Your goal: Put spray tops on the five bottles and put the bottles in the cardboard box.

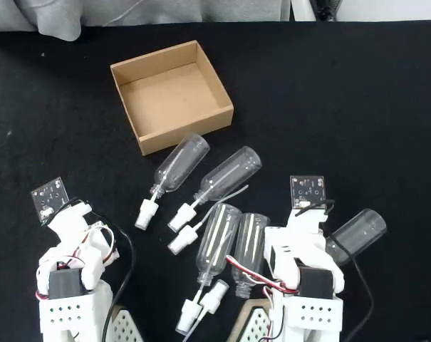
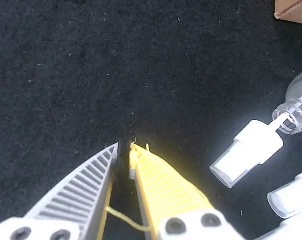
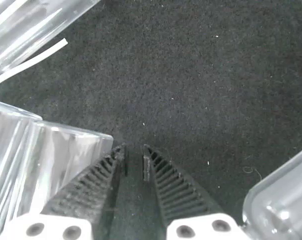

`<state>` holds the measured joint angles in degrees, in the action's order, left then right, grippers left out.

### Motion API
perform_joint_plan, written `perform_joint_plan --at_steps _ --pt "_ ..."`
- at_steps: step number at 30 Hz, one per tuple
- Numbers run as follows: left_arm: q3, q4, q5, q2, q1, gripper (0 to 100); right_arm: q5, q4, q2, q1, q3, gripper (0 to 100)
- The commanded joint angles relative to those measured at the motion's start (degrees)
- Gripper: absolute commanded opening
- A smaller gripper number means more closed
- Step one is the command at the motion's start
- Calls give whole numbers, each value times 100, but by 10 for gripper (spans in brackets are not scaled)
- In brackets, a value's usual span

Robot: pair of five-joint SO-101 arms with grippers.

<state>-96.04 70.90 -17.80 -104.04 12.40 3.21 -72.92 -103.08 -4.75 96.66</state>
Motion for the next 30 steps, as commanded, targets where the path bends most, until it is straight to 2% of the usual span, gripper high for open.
perform_joint_plan --at_steps 1,17,27,30 --pt "-136 -18 9 -26 -13 30 18 -35 -549 -149 -22 11" --pt "-136 -18 9 -26 -13 30 26 -149 -549 -167 -22 11" --pt "-136 -18 9 -26 -13 30 44 651 -549 -167 -40 11" --pt "-136 -18 9 -26 -13 30 536 862 -549 -167 -48 11"
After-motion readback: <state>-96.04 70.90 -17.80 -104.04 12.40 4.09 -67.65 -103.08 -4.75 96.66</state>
